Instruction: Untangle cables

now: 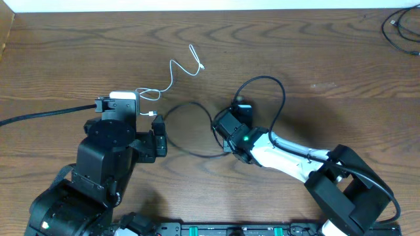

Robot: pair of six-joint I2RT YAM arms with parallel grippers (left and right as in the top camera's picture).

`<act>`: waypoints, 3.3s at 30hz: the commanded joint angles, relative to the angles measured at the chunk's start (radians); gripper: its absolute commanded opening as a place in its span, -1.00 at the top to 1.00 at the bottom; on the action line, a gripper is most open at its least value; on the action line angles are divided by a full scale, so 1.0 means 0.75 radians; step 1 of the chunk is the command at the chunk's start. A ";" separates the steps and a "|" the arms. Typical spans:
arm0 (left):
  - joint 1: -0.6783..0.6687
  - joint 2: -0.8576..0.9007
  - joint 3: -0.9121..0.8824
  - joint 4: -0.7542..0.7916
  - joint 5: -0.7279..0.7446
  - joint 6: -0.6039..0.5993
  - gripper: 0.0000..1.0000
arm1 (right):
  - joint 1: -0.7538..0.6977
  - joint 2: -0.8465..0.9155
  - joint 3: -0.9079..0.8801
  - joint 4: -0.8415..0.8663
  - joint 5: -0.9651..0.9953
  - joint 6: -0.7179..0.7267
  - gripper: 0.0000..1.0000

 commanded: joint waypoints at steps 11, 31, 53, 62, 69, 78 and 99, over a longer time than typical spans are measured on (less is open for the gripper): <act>0.006 -0.003 -0.002 -0.004 -0.008 -0.028 -0.86 | -0.461 -0.426 -0.012 -0.575 0.418 -0.025 0.98; 0.006 -0.003 -0.002 -0.004 -0.008 -0.058 -0.86 | -1.869 -0.983 0.053 -0.070 0.032 -0.567 0.98; 0.006 -0.001 -0.002 -0.003 -0.009 -0.089 -0.86 | -1.865 -0.923 0.053 0.923 0.219 -1.408 0.98; 0.006 -0.001 -0.002 -0.003 -0.009 -0.089 -0.86 | -1.827 -0.740 0.112 1.305 0.267 -2.011 0.98; 0.006 -0.001 -0.002 -0.003 -0.009 -0.089 -0.86 | -1.910 -0.630 0.137 1.539 0.335 -2.002 0.98; 0.006 0.006 -0.002 -0.003 -0.009 -0.089 -0.88 | -2.059 -0.491 0.249 1.537 0.420 -1.844 0.98; 0.006 0.146 -0.002 0.039 -0.009 -0.090 -0.86 | -2.459 -0.156 0.523 0.959 0.194 -1.705 0.98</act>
